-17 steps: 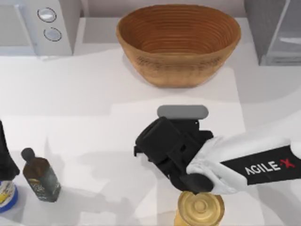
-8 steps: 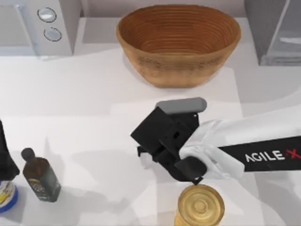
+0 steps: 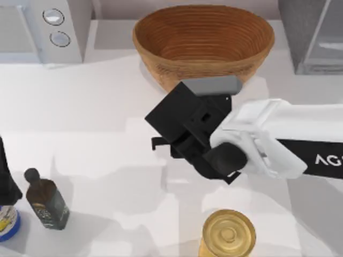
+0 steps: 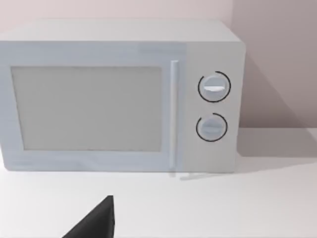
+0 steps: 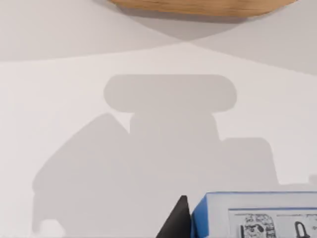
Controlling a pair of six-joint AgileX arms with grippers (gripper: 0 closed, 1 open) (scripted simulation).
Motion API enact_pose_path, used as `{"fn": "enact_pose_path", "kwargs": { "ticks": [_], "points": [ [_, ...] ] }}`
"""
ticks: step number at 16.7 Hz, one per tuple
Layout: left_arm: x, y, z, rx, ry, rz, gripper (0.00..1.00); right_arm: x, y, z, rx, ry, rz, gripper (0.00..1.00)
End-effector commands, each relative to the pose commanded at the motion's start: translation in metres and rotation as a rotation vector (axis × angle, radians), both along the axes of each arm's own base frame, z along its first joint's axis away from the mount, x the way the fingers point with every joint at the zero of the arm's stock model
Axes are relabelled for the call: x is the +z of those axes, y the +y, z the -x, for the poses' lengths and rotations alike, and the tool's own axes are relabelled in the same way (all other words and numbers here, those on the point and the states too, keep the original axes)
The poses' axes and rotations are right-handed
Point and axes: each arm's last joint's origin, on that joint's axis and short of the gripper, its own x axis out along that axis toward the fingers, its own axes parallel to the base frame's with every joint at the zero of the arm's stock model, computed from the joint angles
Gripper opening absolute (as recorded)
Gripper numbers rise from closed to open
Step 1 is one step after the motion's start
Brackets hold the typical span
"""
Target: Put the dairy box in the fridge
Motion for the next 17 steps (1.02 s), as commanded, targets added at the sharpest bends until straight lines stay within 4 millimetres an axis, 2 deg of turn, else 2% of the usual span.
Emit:
{"fn": "enact_pose_path", "kwargs": {
  "ticks": [5,13,15,17],
  "points": [
    [0.0,0.0,0.0,0.0,0.0,0.0,1.0,0.047,-0.004,0.001,-0.012,-0.063,-0.092,0.0],
    [0.0,0.0,0.0,0.0,0.0,0.0,1.0,0.053,-0.005,0.0,-0.012,-0.072,-0.115,0.0],
    [0.0,0.0,0.0,0.0,0.0,0.0,1.0,0.062,-0.014,-0.002,-0.006,-0.086,-0.159,0.0],
    [0.0,0.0,0.0,0.0,0.0,0.0,1.0,0.073,-0.034,-0.003,0.0,-0.102,-0.208,0.0]
  ]
}}
